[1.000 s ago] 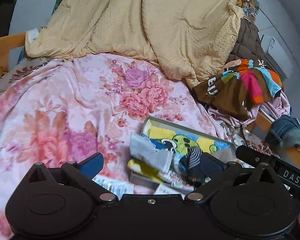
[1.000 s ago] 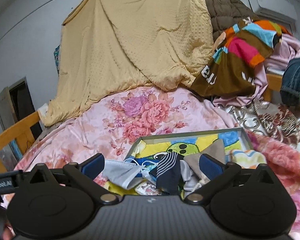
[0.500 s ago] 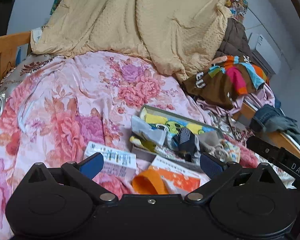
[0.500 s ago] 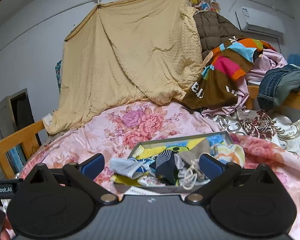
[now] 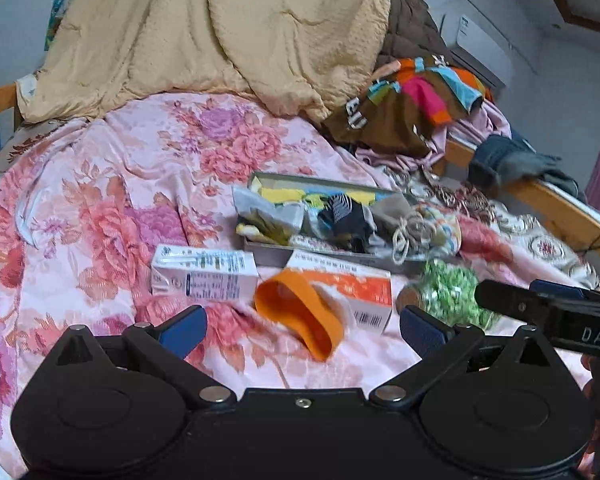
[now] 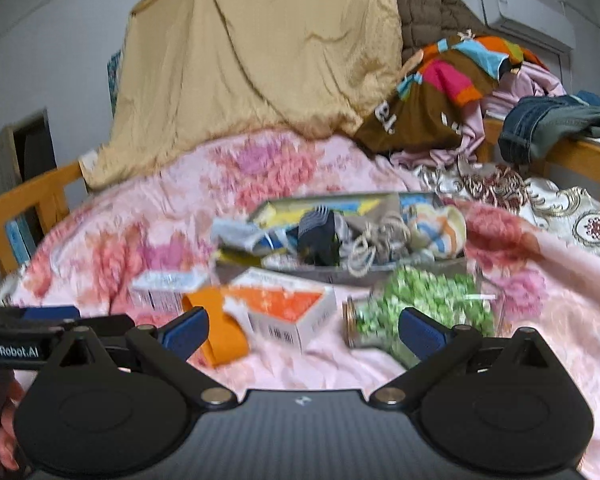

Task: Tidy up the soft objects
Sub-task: 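Withdraw both grippers from the tray toward the remaining items, then reach the left gripper to the orange silicone piece while the right gripper reaches the white tissue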

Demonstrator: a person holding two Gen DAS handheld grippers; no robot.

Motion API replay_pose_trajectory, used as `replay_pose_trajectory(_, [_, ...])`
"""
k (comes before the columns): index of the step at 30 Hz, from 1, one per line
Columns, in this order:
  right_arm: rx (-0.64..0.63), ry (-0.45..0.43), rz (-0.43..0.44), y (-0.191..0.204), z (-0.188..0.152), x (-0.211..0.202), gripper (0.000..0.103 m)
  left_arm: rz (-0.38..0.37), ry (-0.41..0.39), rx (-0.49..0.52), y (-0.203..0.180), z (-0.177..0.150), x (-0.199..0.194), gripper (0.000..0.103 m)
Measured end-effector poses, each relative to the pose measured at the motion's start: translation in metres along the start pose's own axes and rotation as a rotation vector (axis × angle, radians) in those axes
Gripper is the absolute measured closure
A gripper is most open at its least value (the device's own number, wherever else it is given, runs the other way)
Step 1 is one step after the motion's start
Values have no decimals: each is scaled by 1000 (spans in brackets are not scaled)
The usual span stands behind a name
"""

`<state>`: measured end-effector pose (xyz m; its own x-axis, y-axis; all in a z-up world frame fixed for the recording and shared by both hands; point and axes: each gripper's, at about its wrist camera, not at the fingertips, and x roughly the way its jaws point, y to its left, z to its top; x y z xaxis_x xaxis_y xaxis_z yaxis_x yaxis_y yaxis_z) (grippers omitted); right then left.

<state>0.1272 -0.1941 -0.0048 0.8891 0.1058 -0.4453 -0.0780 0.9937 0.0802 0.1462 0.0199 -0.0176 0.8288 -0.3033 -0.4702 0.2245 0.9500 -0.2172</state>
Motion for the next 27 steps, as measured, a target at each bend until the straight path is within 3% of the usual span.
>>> replay_pose_trajectory(12, [-86,137,-3,10,-13,23,0,13,51,35,10,-14,11,1])
replay_pose_trajectory(27, [-114,162,10,19,-17,35,0,12,72,8,20,-12,25,1])
